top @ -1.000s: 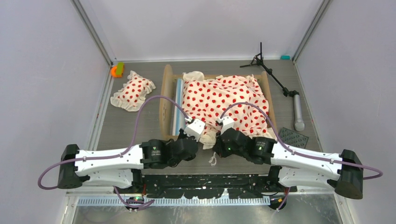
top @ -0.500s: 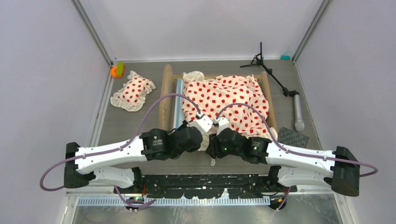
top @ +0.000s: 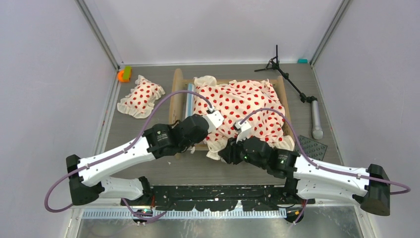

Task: Set up the pet bed
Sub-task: Cross the ropes on the bed frame.

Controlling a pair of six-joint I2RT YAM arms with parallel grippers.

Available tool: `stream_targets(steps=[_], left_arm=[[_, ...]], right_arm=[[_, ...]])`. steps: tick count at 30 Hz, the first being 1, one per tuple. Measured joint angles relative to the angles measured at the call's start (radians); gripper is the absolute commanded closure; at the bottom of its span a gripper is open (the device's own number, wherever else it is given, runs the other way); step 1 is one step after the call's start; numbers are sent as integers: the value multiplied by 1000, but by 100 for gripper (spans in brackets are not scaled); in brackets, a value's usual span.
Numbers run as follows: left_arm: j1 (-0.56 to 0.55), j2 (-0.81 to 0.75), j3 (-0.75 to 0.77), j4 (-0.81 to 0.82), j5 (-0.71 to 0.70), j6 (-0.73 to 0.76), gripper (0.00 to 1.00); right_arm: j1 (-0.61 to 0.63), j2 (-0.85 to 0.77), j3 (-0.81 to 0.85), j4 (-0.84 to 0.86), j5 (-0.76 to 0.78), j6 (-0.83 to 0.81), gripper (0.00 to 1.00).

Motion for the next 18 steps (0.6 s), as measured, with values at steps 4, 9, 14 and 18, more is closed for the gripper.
stream_targets(steps=[4,9,14,18], left_arm=[[27,21,27,6,19,57,100],[53,39,68,26,43,112,100],[71,42,77,41,68,134,100],[77,49,77,43,81,135,100]], right_arm=[[0,33,-4,13,-8,0,56],[0,42,-9,17,-22,-5,47],[0,5,-9,-37,-11,-30,44],[0,-97,4,-135,28,-68,43]])
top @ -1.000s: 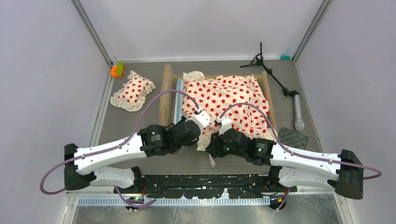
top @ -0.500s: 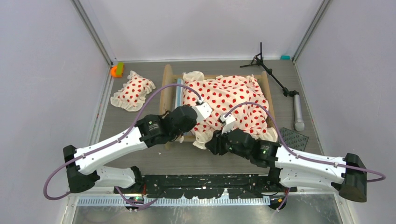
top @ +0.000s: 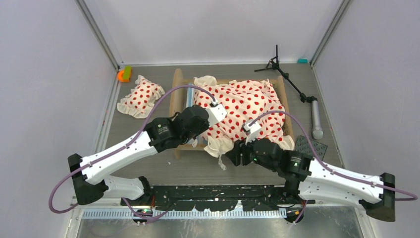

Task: Set up the pet bed
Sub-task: Cross the ropes on the bed frame.

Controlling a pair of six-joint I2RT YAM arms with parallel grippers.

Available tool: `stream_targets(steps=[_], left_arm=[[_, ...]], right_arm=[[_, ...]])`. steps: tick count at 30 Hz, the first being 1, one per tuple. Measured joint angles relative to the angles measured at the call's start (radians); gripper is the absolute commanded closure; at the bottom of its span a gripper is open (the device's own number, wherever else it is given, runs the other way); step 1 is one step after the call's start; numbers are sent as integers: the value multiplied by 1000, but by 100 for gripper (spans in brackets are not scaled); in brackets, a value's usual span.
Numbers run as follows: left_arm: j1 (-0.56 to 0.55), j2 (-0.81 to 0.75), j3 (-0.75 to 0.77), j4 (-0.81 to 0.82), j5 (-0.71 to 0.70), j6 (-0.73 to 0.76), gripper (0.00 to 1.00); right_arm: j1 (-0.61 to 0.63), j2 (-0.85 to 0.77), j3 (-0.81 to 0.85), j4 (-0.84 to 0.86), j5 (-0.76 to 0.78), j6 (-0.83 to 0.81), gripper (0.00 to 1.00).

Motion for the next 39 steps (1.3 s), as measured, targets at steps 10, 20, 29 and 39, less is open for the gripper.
stream_targets(steps=[10,20,29,39], left_arm=[[26,16,4,4,8,26,100],[26,42,60,-30,6,60,100],[27,53,90,-120,-74,102,100],[57,55,80,-159,-134,107,100]], right_arm=[[0,-198,72,-163,115,-37,48],[0,-69,62,-74,31,-37,51],[0,21,51,40,-40,-36,51],[0,32,6,91,-75,-25,51]])
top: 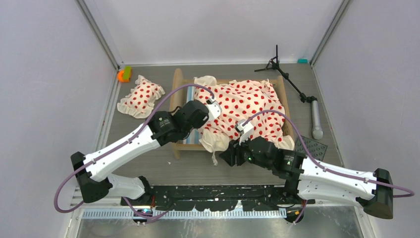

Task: Set up the pet bed
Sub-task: Cross the ropes on the bed frame.

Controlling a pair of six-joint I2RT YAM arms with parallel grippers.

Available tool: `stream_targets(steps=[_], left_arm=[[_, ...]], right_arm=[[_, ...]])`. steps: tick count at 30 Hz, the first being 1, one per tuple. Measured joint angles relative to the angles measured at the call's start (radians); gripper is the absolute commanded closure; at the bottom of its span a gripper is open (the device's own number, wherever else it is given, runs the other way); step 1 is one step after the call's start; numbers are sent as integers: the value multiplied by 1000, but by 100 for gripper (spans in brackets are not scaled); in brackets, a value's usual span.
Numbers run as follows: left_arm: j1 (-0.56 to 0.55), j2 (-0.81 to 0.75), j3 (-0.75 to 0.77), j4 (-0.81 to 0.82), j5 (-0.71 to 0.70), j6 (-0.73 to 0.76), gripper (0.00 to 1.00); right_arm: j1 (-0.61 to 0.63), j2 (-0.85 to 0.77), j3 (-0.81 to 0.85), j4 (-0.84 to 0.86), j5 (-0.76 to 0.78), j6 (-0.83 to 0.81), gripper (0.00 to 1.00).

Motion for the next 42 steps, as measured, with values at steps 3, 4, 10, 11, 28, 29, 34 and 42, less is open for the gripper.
stream_targets(steps=[3,4,10,11,28,29,34,42], left_arm=[[11,0,-18,0,-1,0,100],[14,0,-26,1,-1,0,100],[27,0,-69,2,1,-4,100],[30,0,-77,2,2,-4,100],[42,5,-122,-10,86,-122,92],[42,10,-125,-16,90,-135,92],[42,24,-142,-38,106,-186,90],[42,24,-153,-82,98,-247,58]], right_arm=[[0,0,-6,8,-6,3,51],[0,0,-8,9,-7,4,51],[0,0,-18,14,-21,15,51],[0,-1,-19,14,-21,18,51],[0,-19,-46,16,-28,26,51],[0,-21,-49,15,-28,26,51],[0,-33,-55,15,-29,26,51],[0,-41,-68,14,-29,30,51]])
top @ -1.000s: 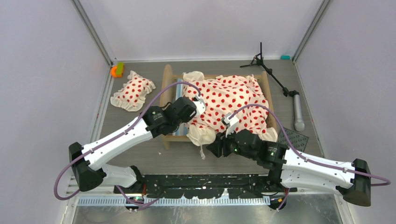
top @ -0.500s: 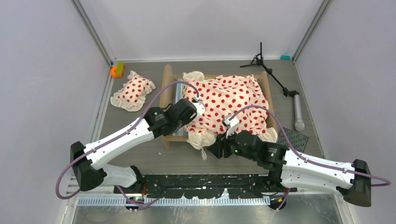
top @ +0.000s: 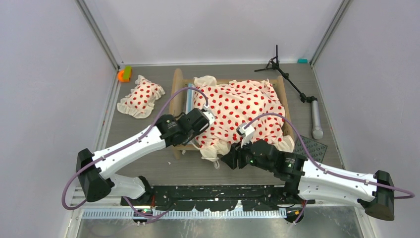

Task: Set up the pet bed
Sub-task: Cross the ropes on the bed frame.

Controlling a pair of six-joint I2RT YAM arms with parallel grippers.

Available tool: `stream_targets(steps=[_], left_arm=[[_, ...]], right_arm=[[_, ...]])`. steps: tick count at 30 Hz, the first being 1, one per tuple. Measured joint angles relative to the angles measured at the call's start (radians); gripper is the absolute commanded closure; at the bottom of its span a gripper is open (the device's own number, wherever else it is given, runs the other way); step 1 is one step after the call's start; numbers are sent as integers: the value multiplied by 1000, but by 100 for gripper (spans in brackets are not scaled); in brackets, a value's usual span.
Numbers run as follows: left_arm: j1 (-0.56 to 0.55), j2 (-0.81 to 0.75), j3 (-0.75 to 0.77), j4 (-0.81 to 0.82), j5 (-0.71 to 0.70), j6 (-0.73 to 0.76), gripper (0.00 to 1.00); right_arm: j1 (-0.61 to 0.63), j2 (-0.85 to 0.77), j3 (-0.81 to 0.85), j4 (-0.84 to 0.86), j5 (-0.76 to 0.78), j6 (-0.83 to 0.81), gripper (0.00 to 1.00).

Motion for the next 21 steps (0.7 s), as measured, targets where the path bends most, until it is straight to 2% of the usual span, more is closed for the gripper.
stream_targets(steps=[8,14,18,21], left_arm=[[-2,-27,0,-1,31,-27,50],[3,-127,49,5,50,-51,25],[50,-213,121,31,38,-95,21],[135,-238,183,42,10,-125,20]], right_arm=[[0,0,0,0,-3,0,51],[0,-7,2,-2,5,-5,49],[1,-6,44,-17,37,-28,49],[9,-1,87,-5,58,-45,49]])
